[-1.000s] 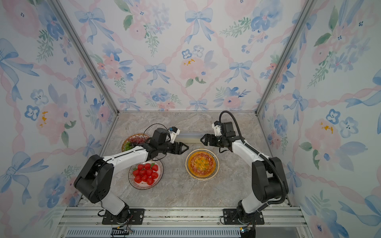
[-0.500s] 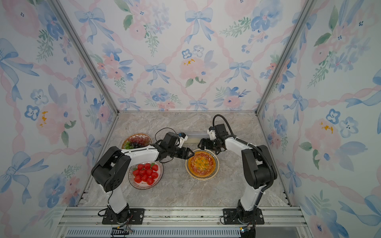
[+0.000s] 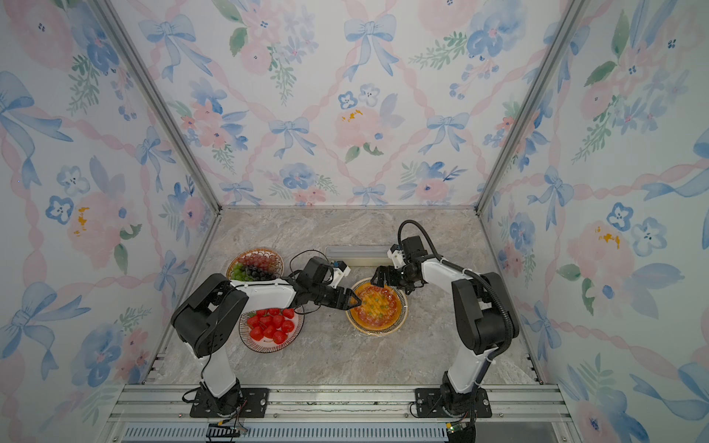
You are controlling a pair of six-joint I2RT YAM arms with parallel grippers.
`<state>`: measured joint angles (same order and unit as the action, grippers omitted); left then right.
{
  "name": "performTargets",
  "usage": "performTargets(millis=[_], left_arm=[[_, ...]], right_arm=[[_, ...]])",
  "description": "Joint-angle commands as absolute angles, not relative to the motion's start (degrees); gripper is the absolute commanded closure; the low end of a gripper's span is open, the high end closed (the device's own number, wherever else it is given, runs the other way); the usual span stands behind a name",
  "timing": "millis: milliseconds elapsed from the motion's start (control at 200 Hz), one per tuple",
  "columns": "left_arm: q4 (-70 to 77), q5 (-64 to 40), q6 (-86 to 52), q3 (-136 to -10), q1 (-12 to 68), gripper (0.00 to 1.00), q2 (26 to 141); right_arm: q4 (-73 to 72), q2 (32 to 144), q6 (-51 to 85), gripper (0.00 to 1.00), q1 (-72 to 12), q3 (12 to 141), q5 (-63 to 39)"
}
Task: Wrap the plate with plastic wrap
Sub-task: Cover the plate with plastic wrap.
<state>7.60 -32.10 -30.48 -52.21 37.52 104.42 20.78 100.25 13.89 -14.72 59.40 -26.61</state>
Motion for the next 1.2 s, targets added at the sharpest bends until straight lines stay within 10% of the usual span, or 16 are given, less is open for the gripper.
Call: performTargets(millis=[0, 585, 1195], left_arm=[[10.64, -35.23, -32.90, -50.29, 37.83, 0.24, 102.65], [19.23, -40.43, -38.56, -49.39, 38.45, 0.29, 104.20], [15.83, -31.63, -36.36, -45.36, 33.16, 0.30, 99.36]], right_arm=[[23.07, 97.55, 14.03, 0.01, -14.30, 57.42, -29.35], [12.91, 90.26, 22.23, 0.11, -5.95, 46.32, -42.62], [41.23, 73.92, 20.64, 0.02, -12.38, 48.58, -23.07]])
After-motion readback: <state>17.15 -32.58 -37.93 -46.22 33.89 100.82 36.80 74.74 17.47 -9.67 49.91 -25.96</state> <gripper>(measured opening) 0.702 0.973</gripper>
